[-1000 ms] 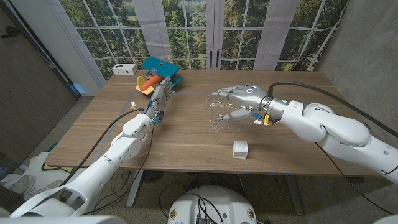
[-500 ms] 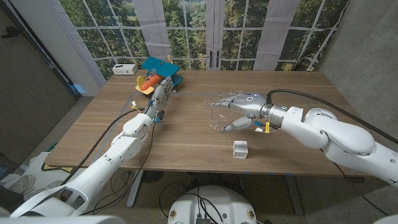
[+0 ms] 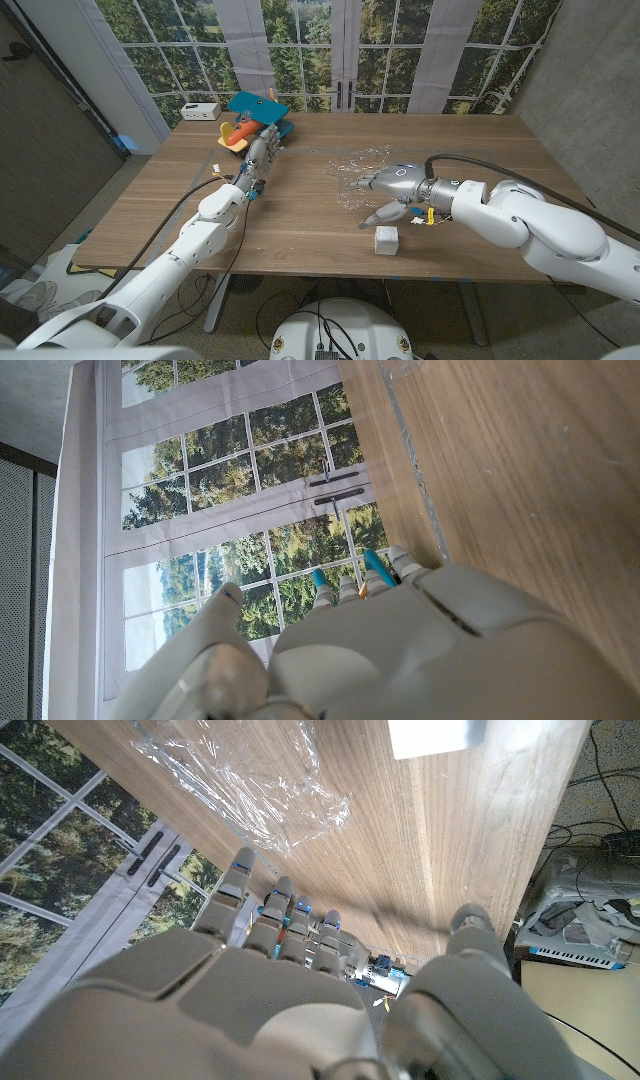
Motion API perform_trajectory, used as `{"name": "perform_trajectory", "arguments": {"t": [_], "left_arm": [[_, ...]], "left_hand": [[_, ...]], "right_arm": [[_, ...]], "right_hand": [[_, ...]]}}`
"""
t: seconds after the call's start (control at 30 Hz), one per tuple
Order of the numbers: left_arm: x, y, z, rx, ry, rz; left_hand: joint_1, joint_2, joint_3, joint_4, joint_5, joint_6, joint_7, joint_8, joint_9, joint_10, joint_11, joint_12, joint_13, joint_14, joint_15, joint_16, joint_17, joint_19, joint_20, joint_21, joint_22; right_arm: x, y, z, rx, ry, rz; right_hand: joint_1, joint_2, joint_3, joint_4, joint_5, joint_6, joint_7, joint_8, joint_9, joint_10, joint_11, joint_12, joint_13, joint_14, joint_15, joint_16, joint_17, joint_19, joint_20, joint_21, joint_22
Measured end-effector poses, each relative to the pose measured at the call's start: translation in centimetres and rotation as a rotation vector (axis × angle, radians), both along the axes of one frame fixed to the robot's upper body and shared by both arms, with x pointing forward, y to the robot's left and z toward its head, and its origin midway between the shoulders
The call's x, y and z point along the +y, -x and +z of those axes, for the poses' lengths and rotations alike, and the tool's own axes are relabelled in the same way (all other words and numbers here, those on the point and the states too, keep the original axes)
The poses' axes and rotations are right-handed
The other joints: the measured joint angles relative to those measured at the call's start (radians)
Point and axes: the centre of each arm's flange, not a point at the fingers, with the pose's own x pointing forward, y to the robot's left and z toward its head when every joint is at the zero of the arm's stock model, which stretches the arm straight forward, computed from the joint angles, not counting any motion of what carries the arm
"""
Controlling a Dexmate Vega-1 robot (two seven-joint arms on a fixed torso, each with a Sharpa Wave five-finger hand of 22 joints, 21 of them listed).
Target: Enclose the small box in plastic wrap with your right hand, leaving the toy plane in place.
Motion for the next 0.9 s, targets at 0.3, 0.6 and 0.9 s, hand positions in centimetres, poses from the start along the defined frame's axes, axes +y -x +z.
{"name": "perform_trajectory", "arguments": {"t": [0.3,0.6,0.9], "left_arm": [[-0.2,0.0,-0.2,0.002,-0.002,-0.007],[-0.3,0.1,-0.2,0.000,-0.003,-0.012],[-0.4,0.1,-0.2,-0.003,0.002,-0.020]], "left_hand": [[0.000,0.000,0.000,0.000,0.000,-0.004,-0.004,0.000,0.000,0.000,0.000,0.000,0.000,0.000,0.000,0.000,0.000,0.006,0.006,-0.001,0.000],[0.000,0.000,0.000,0.000,0.000,-0.004,-0.004,0.000,0.000,0.000,0.000,0.000,0.000,0.000,0.000,0.000,0.000,0.006,0.005,-0.001,0.000],[0.000,0.000,0.000,0.000,0.000,-0.004,-0.004,0.000,0.000,0.000,0.000,0.000,0.000,0.000,0.000,0.000,0.000,0.006,0.005,0.000,0.000]], "right_arm": [[-0.3,0.1,-1.2,0.027,0.015,-0.051],[-0.8,-0.3,-2.4,0.059,0.017,-0.116],[-1.2,-0.5,-3.5,0.084,0.007,-0.157]], "right_hand": [[0.020,0.004,0.006,-0.006,0.007,0.012,0.012,0.008,0.000,0.011,0.000,0.004,0.000,0.011,0.000,0.000,0.000,0.005,-0.005,0.000,0.000],[0.027,0.001,0.007,-0.007,0.013,0.036,0.014,0.014,0.000,0.011,0.000,0.004,0.000,0.011,0.000,0.000,0.000,0.009,-0.020,0.000,0.000],[0.046,0.020,0.009,-0.004,0.021,0.079,0.029,0.028,0.000,0.029,0.007,0.008,0.000,0.011,0.000,0.004,0.005,0.020,-0.030,0.000,0.000]]}}
